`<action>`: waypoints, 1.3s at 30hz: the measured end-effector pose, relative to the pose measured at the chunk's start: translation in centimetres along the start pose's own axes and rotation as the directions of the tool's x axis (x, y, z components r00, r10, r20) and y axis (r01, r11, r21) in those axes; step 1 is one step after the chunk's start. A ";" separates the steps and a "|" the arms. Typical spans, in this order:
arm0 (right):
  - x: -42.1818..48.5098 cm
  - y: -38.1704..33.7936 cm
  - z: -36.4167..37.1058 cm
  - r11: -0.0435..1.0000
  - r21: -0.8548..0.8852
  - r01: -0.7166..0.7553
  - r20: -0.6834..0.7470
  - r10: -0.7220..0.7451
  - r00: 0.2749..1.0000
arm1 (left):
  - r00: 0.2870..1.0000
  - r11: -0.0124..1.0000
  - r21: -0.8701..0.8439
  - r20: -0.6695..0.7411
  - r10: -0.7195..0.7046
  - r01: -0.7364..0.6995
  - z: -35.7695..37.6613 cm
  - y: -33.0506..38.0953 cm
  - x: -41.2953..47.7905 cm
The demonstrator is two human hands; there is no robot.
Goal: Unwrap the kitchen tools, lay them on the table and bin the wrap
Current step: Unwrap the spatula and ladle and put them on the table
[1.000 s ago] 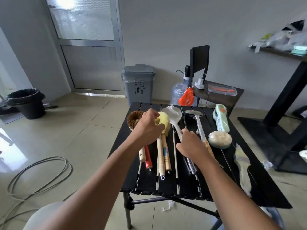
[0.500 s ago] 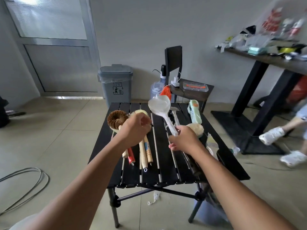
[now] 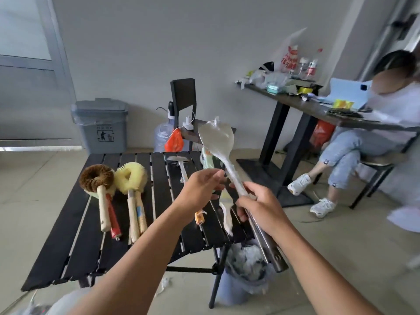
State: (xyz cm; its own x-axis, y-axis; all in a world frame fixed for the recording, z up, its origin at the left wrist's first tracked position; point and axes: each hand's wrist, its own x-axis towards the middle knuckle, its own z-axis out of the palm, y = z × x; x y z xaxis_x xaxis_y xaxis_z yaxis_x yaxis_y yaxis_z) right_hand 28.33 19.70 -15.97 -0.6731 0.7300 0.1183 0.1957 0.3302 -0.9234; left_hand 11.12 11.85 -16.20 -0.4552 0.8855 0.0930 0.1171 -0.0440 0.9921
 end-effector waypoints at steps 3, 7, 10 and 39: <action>-0.4 1.1 -1.2 0.989 0.147 0.001 0.044 -0.007 0.999 | 0.995 0.994 -0.089 0.084 -0.053 0.060 1.3 0.6 0.8; -0.5 2.9 -2.3 0.958 0.287 -0.030 0.036 0.020 0.999 | 0.975 0.951 -0.236 0.142 -0.171 0.201 3.3 0.2 2.2; -0.6 4.2 -3.2 0.921 0.379 -0.091 0.070 0.070 0.995 | 0.969 0.920 -0.316 0.159 -0.191 0.233 4.3 -0.7 3.0; -4.8 4.9 -10.7 0.986 0.015 -0.164 0.799 0.086 0.595 | 0.457 0.978 -0.209 0.869 0.191 -0.010 0.2 -2.8 2.7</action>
State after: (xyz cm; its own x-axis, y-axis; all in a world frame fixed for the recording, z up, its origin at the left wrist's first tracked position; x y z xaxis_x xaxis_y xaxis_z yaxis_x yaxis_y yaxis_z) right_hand 40.19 24.21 -17.14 -0.9535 -0.0154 -0.3009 0.2921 0.1970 -0.9359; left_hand 9.74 14.43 -18.79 0.5812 0.7980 0.1592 -0.0655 -0.1491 0.9867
